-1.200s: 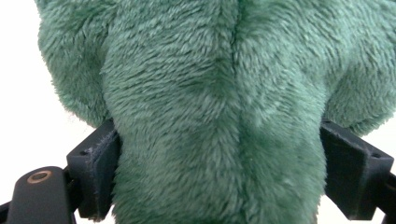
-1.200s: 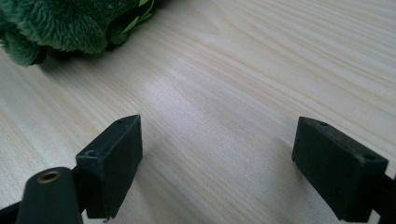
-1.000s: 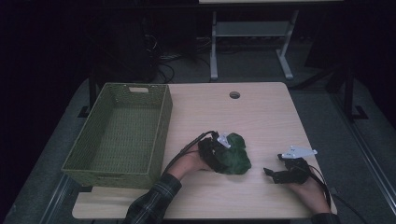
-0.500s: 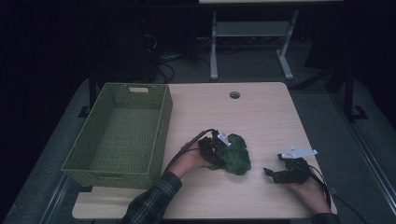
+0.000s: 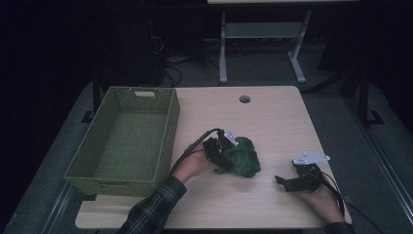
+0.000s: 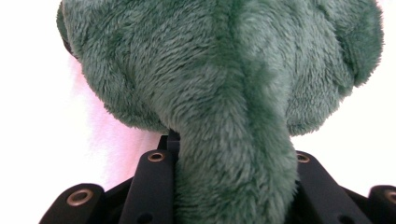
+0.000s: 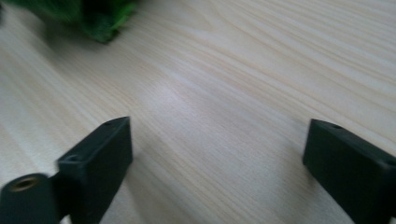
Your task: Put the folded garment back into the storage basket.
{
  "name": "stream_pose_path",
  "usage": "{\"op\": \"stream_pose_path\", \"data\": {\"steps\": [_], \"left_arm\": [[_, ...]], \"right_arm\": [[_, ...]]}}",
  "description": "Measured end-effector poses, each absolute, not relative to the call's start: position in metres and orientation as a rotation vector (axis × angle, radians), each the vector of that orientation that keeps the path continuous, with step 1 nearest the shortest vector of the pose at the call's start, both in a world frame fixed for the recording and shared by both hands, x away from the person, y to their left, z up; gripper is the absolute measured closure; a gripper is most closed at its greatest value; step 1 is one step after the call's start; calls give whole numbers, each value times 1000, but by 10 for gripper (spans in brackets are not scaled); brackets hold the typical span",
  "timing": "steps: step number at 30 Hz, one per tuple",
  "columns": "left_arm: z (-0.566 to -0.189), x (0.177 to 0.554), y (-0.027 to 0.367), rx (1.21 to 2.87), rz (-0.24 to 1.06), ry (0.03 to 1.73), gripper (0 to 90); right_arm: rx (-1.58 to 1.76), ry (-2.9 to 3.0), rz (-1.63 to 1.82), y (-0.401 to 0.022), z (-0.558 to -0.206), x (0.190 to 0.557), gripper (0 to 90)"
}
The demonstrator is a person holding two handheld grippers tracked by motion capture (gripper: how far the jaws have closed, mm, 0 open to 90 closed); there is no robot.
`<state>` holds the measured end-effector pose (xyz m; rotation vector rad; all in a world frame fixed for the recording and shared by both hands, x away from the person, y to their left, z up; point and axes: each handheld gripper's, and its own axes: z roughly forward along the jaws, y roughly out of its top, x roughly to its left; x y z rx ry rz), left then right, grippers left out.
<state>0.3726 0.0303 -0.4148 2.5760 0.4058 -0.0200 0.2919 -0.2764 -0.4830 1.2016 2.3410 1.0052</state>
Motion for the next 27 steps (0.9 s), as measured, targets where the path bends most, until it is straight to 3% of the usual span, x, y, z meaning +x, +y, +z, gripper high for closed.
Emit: {"op": "stream_pose_path", "data": {"steps": [5, 27], "left_arm": [[-394, 372, 37, 2565, -7, 434, 668], [-332, 373, 88, 2521, 34, 519, 666]], "right_arm": [[1212, 2346, 991, -276, -483, 293, 21], [1217, 2345, 989, -276, -483, 293, 18]]}}
